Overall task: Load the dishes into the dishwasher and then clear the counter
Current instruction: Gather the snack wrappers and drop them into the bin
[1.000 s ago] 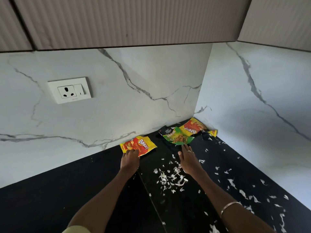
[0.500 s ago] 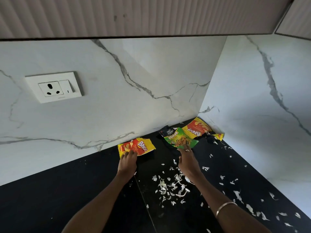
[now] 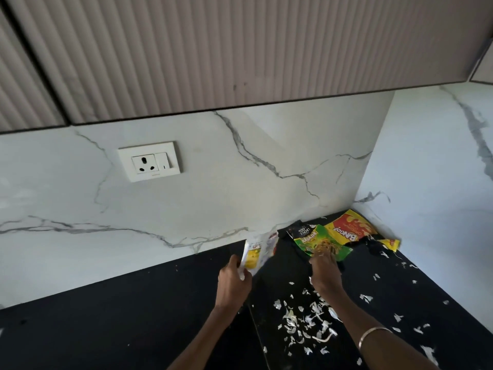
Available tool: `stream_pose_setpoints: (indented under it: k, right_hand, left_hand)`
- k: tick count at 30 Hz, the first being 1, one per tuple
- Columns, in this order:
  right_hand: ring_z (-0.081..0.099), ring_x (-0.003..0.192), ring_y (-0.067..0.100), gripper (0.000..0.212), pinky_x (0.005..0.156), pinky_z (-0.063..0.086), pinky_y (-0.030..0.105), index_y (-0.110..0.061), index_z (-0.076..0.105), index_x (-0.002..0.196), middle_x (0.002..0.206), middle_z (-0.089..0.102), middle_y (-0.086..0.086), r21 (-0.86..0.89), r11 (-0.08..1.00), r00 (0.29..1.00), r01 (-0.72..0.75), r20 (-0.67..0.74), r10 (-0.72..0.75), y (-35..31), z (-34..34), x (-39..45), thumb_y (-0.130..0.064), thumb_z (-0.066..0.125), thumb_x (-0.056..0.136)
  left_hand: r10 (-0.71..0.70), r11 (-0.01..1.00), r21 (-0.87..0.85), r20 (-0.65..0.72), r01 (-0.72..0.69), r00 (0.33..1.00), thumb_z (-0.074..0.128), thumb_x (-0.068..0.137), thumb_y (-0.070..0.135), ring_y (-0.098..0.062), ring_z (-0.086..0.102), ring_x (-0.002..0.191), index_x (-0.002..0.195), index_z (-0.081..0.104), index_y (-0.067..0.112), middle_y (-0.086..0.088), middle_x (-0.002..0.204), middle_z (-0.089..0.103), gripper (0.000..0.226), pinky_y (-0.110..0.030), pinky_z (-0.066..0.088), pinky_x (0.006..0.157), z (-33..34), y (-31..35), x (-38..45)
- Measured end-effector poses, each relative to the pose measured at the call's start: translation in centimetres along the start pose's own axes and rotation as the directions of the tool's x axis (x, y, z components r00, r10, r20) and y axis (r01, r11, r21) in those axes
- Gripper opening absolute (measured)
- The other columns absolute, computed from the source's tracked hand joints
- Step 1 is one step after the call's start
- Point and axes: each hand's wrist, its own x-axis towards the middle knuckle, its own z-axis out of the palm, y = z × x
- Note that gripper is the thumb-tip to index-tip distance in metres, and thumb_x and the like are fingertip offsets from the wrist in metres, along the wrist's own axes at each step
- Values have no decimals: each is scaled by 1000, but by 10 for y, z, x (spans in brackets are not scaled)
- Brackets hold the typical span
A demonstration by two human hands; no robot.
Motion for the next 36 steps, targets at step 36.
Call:
stream_pose_setpoints:
  k: [36]
  right_hand:
    - [66, 87, 15, 46, 83, 55, 36, -31, 66, 122, 99, 73, -2, 91, 944, 906, 317, -325, -273, -41, 15, -43, -16, 66, 79]
  left_hand:
    - [-370, 143, -679, 638, 720, 675, 33, 72, -23, -43, 65, 97, 113, 54, -9, -27, 105, 67, 48, -52, 54, 82, 57, 4, 9]
